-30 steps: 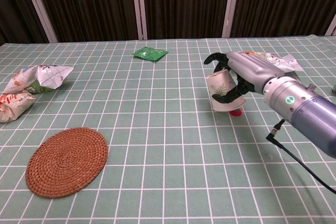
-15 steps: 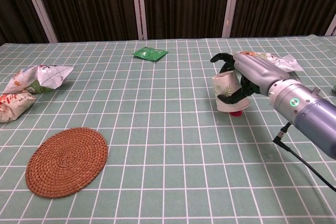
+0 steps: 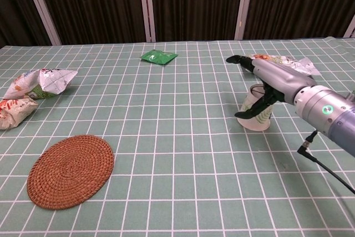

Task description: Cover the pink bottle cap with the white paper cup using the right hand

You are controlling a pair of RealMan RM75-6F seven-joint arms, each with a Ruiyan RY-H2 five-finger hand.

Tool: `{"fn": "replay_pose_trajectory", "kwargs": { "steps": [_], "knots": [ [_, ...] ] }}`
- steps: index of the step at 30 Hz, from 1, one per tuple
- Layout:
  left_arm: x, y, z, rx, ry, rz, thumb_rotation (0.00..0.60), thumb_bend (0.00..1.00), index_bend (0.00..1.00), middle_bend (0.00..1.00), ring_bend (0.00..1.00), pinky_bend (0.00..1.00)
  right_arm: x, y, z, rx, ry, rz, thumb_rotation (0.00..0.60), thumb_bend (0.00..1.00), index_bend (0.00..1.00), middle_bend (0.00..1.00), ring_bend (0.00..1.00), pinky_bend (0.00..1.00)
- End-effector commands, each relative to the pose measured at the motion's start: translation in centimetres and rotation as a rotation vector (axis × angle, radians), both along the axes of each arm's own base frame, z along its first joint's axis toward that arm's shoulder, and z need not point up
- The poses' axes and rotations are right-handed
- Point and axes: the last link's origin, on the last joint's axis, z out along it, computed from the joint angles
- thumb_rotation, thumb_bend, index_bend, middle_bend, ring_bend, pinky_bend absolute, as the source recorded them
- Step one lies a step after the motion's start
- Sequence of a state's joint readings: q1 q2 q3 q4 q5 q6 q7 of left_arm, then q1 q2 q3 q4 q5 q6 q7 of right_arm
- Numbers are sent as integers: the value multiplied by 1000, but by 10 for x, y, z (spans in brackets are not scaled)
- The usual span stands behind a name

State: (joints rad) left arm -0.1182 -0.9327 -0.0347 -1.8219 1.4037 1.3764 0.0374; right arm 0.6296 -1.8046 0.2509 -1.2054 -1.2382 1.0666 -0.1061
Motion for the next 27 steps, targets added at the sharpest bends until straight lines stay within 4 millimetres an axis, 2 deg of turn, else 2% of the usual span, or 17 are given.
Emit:
{"fn": "replay_pose_trajectory", "kwargs": {
  "steps": [1,4,9,12,13,16,22,27],
  "knots": [
    [1,-1,1,1,-5,-4,600,0,0,0,0,0,0,9,11,-11,-22,17,600,32,0,0,0,35],
    [1,-2,3,2,-9,-10,600,0,0,0,0,0,3,18,28,-41,-50,57,600,5,0,0,0,1],
    [2,-4,5,13,-6,-29,600,0,0,0,0,0,-6,42,75,-111,-48,138,600,0,0,0,0,0],
    [2,-5,6,33,10,-35,600,0,0,0,0,0,-23,55,105,-161,-16,149,600,0,0,0,0,0],
    [2,-6,5,42,20,-39,600,0,0,0,0,0,-35,62,119,-174,0,144,600,0,0,0,0,0],
    [3,-7,1,57,56,-58,600,0,0,0,0,0,-59,78,142,-184,32,101,600,0,0,0,0,0],
    [4,-10,-4,102,90,-91,600,0,0,0,0,0,-92,110,175,-252,140,34,600,0,0,0,0,0],
    [1,-12,-5,111,94,-103,600,0,0,0,0,0,-106,130,185,-278,179,-3,600,0,0,0,0,0]
  ]
}}
